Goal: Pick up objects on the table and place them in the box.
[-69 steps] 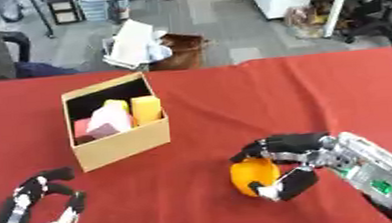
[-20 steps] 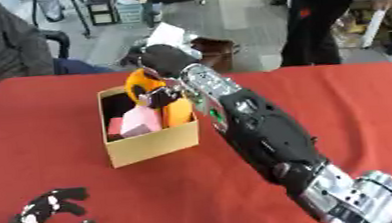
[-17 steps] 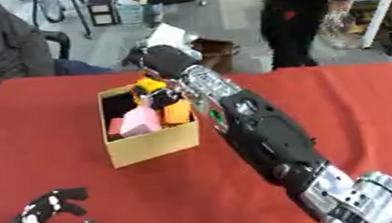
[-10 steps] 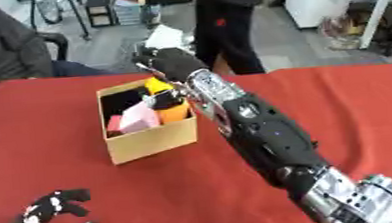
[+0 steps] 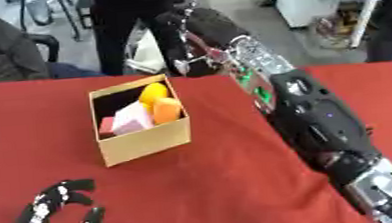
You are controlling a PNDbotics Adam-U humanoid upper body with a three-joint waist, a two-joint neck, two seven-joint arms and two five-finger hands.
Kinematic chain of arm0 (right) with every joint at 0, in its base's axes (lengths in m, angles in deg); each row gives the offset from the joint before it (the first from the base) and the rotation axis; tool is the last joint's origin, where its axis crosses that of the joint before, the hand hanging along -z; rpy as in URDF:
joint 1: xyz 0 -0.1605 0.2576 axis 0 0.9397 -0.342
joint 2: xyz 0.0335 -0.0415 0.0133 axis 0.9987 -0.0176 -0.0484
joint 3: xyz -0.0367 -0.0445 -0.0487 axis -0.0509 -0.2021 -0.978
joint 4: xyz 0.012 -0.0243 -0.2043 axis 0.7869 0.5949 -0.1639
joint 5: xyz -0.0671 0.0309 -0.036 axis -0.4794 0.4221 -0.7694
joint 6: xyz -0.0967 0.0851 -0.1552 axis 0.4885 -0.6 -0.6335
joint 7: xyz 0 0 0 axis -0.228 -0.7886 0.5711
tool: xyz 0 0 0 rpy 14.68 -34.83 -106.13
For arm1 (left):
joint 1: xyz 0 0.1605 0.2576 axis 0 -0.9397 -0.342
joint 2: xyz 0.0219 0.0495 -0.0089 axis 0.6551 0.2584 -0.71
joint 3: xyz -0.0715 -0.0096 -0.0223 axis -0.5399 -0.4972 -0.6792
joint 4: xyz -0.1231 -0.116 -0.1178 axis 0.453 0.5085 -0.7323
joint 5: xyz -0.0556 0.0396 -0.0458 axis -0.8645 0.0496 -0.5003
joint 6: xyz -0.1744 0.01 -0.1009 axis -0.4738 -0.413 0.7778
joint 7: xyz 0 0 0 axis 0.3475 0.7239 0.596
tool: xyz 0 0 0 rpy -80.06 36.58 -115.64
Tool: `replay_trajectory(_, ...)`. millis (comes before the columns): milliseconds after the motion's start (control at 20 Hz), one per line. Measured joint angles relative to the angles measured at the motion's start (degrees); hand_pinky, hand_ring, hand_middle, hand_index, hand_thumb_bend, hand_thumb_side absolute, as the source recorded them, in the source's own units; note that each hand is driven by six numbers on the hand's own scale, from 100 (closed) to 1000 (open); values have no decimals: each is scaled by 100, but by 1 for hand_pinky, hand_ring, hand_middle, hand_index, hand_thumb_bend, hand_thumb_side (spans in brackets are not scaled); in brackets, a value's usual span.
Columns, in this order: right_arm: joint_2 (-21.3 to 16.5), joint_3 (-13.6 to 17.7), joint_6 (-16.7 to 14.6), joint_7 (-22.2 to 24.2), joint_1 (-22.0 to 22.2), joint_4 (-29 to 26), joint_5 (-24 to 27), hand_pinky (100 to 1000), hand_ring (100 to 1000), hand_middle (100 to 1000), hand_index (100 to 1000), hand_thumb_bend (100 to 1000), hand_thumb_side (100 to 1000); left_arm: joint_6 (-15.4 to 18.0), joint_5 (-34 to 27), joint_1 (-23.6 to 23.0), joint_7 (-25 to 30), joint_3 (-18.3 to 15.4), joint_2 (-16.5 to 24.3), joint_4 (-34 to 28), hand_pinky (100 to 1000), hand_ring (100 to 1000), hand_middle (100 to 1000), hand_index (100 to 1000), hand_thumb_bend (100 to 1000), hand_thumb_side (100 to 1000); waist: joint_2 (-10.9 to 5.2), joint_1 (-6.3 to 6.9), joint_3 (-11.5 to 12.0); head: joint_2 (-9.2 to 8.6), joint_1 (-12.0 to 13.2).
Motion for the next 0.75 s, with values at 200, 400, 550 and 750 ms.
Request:
replay_trajectory(200, -480, 153, -87, -344, 566, -591, 367, 630, 603, 785, 921, 100, 259, -88, -14, -35, -355, -67, 1, -1, 768, 631, 684, 810, 329, 587, 0, 0, -275, 54, 167)
replay_trajectory(400, -749, 441, 120, -682, 1134, -1171, 723, 592, 582, 773, 916, 100, 331, -143, -17, -62, -666, -133, 2, -1, 766, 631, 683, 808, 329, 575, 0, 2, -503, 91, 337)
replay_trajectory(550, -781, 746, 356, -912, 1565, -1606, 990, 567, 563, 757, 908, 100, 226, -183, -19, -62, -857, -183, 2, -1, 765, 632, 683, 807, 325, 562, 0, 2, -620, 91, 470)
replay_trajectory(750, -565, 1258, 711, -1153, 2154, -2185, 1355, 547, 555, 749, 905, 100, 383, -235, -31, -62, -1070, -241, 2, -3, 765, 634, 684, 808, 333, 565, 0, 3, -772, 91, 609)
